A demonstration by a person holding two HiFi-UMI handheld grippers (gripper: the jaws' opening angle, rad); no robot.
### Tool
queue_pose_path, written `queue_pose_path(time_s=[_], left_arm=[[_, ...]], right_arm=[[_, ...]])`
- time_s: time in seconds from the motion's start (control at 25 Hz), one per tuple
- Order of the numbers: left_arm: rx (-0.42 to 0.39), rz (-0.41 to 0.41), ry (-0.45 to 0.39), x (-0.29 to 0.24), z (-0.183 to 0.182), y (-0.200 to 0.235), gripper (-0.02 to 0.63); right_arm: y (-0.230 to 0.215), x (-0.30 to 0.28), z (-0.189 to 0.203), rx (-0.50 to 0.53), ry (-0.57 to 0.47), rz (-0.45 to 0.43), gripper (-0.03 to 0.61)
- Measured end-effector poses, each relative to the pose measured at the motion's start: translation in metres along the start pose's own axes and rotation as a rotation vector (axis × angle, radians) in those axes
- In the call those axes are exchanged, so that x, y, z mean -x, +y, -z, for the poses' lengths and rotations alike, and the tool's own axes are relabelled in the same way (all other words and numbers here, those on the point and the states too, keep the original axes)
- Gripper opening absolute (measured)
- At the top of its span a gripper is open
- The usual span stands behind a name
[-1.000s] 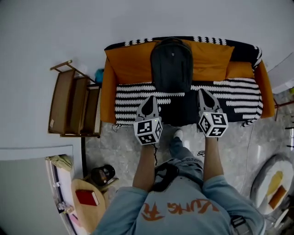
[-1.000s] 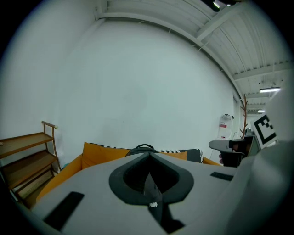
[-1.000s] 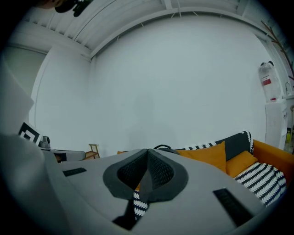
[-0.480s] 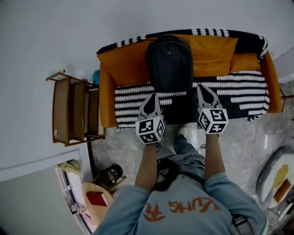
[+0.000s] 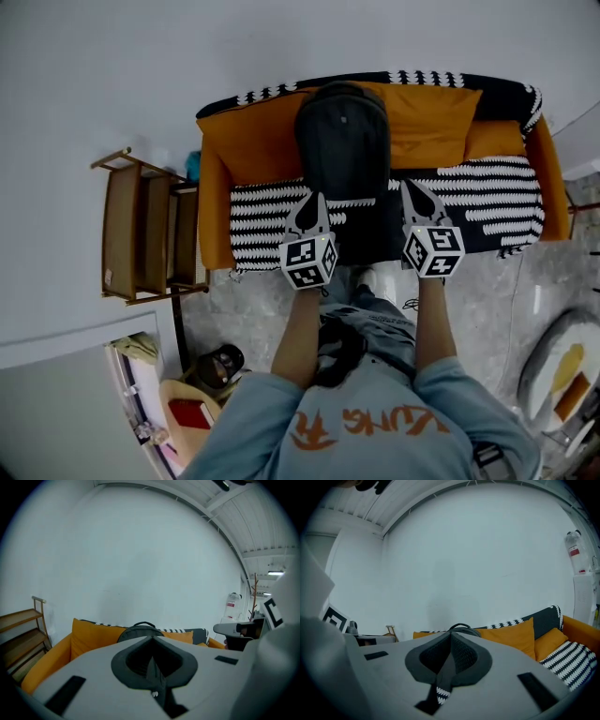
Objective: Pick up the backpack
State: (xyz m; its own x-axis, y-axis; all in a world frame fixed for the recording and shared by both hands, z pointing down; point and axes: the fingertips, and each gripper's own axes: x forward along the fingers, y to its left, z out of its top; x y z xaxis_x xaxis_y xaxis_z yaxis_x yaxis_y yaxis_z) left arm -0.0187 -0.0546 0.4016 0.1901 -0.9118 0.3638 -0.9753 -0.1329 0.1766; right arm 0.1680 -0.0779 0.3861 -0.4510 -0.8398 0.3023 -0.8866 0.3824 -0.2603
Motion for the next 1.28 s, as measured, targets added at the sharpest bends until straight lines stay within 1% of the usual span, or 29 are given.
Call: queue_pose_path(time_s=[0.16,0.36,0.56,0.76,1.0,1.28], left_arm=[[0.001,-0.011,-0.005,-0.009,-0.003,0.010,0.020],[0.019,-0.015,0.012,-0.023,0.007,0.015,0.020],[0.049,-0.030,0.050,-0.039,0.029,0.029,0.020],[0.084,-0.057,0.094,-0.056,0.047,0.053,0.020],[0.094,-0.079,0.139,-0.082,0.062,0.078,0.020],[0.097,-0.075,0.200,-0.114,0.083,0.097,0.020]], right_arm=[[-0.001,-0.006,-0.003,0.014,-0.003,0.010,-0.003],[-0.006,-0.017,0.005,0.026,0.025,0.021,-0.003],[-0.011,-0.036,0.029,0.028,0.084,0.025,-0.003],[-0.014,-0.061,0.052,0.020,0.147,0.032,-0.003],[-0.019,-0.094,0.071,0.015,0.205,0.035,-0.003],[-0.029,-0.128,0.093,0.003,0.269,0.053,-0.003]])
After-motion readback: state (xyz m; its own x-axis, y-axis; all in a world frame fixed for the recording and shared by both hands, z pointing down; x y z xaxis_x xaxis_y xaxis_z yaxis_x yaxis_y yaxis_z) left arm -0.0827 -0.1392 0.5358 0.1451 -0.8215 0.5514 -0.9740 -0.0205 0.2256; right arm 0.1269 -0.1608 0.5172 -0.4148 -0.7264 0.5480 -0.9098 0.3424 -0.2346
